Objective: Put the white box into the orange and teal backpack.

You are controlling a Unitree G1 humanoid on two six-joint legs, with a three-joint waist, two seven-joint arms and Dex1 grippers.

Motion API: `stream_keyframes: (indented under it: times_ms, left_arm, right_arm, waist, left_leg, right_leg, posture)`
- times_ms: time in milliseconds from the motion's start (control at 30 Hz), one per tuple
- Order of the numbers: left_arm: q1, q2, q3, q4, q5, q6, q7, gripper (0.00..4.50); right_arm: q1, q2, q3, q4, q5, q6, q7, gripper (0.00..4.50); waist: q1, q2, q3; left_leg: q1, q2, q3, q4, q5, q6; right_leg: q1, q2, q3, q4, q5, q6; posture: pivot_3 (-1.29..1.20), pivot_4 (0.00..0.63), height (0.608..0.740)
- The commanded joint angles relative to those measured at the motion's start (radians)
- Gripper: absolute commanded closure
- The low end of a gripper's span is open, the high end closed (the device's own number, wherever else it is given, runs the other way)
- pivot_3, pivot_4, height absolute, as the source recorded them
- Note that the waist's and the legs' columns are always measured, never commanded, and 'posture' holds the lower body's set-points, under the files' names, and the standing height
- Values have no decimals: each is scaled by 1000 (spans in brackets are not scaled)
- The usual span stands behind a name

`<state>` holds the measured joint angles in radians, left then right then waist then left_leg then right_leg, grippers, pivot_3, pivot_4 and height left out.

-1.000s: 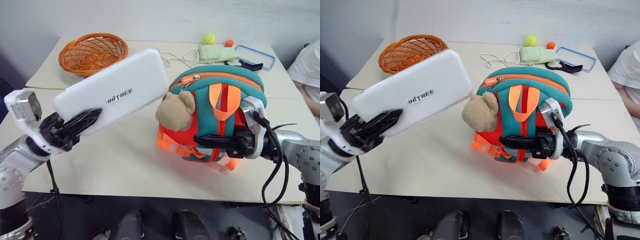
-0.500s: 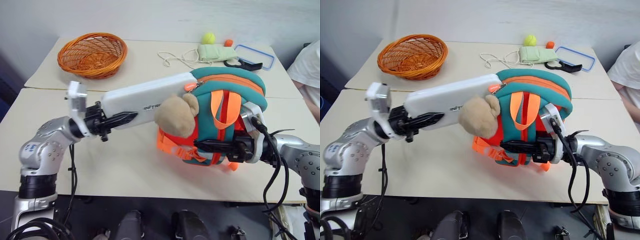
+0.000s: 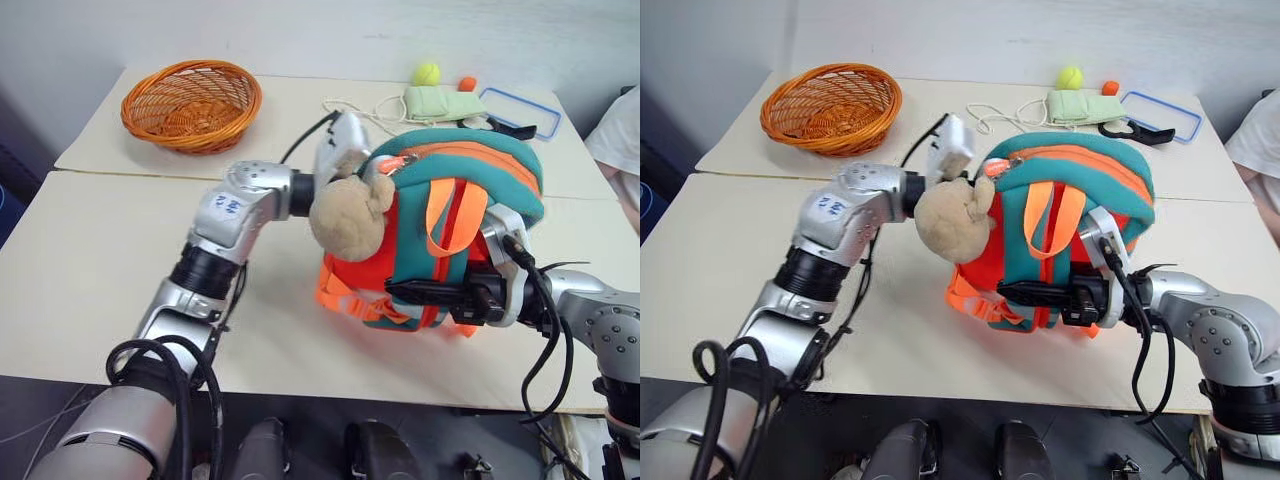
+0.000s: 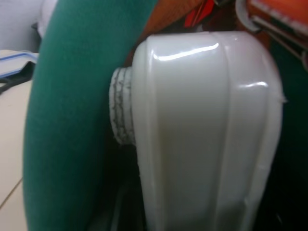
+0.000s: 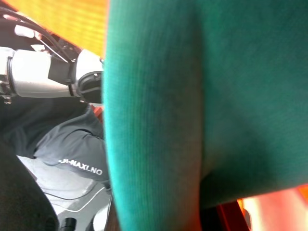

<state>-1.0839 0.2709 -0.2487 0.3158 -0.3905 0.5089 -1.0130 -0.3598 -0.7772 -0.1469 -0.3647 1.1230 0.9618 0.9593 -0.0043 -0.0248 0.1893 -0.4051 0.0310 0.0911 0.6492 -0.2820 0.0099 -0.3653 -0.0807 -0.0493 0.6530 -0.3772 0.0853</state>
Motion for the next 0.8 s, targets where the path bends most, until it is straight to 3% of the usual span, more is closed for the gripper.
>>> stream_keyframes:
  times_ms: [33,200,333,667,800]
  left_arm:
    - [13,-32,22,-50,-26,-5,-27,2898]
    - [78,16,123,-141,-90,44,-44,1323]
    - [120,132,209,-191,-155,101,-107,101]
    - [279,414,342,-278,-245,52,-369,43]
    - [341,366,441,-439,-379,80,-269,43]
  right_arm:
    - [-10,38,-18,-71,57,2,-64,4495]
    - [-3,55,-36,-89,63,-6,-124,4500]
    - [13,71,-40,-98,58,-21,-160,4500]
    - [15,70,-5,-73,-31,-50,-173,4500]
    - [7,75,1,-60,-47,-53,-163,4500]
  waist:
    - [1,0,0]
    - [0,0,0]
    - [-4,0,0]
    - [-2,1,0]
    - [3,0,0]
  left_leg:
    - [0,0,0,0,1,-1]
    - [-1,0,-1,2,2,-1]
    - [-1,0,-1,2,3,-2]
    - [-1,0,-1,1,4,-3]
    - [-1,0,-2,2,4,-2]
  right_leg:
    - [-1,0,0,0,0,0]
    - [-2,-1,0,0,0,0]
    - [-2,-1,1,2,0,0]
    - [-2,-1,1,4,0,0]
    - [-2,-2,0,4,0,0]
  posture:
    - [0,150,740]
    - [0,150,740]
    - [0,150,740]
    - [0,150,740]
    - [0,150,740]
